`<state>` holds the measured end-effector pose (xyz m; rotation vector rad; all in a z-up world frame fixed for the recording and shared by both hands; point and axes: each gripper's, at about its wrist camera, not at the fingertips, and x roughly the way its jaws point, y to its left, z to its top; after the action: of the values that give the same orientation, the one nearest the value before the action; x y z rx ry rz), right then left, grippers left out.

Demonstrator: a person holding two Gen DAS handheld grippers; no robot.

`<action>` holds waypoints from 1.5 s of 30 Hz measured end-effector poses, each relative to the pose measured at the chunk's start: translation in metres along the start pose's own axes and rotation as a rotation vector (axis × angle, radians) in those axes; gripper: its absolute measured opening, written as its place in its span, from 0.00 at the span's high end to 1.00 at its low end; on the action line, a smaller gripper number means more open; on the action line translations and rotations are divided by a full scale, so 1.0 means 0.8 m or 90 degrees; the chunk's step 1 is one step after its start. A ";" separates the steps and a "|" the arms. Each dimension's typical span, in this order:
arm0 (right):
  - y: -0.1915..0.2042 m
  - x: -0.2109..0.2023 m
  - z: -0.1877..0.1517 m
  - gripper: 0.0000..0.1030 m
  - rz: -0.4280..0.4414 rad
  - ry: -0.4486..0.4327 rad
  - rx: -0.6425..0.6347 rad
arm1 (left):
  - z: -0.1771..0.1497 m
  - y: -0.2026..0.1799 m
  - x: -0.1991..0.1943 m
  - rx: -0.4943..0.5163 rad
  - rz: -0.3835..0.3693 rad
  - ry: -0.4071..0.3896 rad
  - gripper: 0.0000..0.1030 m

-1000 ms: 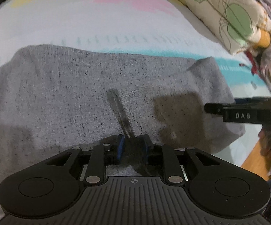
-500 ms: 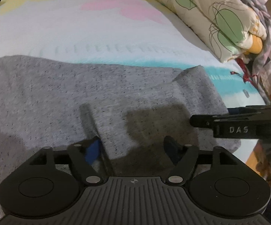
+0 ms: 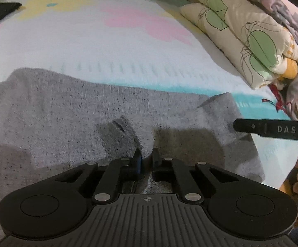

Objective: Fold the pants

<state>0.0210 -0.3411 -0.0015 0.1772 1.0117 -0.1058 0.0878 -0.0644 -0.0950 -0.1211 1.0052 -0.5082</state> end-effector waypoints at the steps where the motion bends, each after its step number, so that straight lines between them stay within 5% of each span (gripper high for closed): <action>1: -0.002 -0.002 0.001 0.30 -0.002 -0.004 0.004 | 0.000 0.001 -0.003 0.001 0.002 -0.006 0.92; 7: -0.014 -0.006 0.006 0.30 -0.017 -0.009 0.031 | 0.005 0.035 -0.045 -0.009 0.022 -0.060 0.92; 13: -0.022 0.000 0.010 0.30 -0.019 0.003 0.072 | 0.000 0.088 -0.034 -0.068 0.028 0.007 0.91; 21: 0.023 0.009 0.012 0.30 -0.028 -0.004 0.002 | -0.001 0.077 -0.020 -0.015 0.069 0.027 0.86; 27: 0.051 0.054 -0.002 0.30 -0.052 0.074 -0.067 | 0.001 0.080 -0.056 -0.025 0.083 -0.023 0.86; 30: 0.046 0.061 -0.007 0.20 -0.070 0.074 -0.040 | -0.003 0.069 -0.070 -0.005 0.062 -0.035 0.86; 35: 0.028 0.068 -0.004 0.16 -0.060 0.097 0.015 | -0.027 0.041 -0.069 0.063 0.035 -0.002 0.86; 39: 0.027 0.067 -0.005 0.16 -0.061 0.095 0.018 | -0.059 0.038 -0.050 0.097 0.062 0.072 0.86; 45: 0.034 0.064 -0.014 0.14 -0.079 0.076 -0.009 | -0.065 0.053 -0.053 0.083 0.041 0.057 0.86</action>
<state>0.0432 -0.3126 -0.0484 0.1086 1.1429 -0.2031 0.0415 -0.0010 -0.1039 0.0513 1.0571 -0.5222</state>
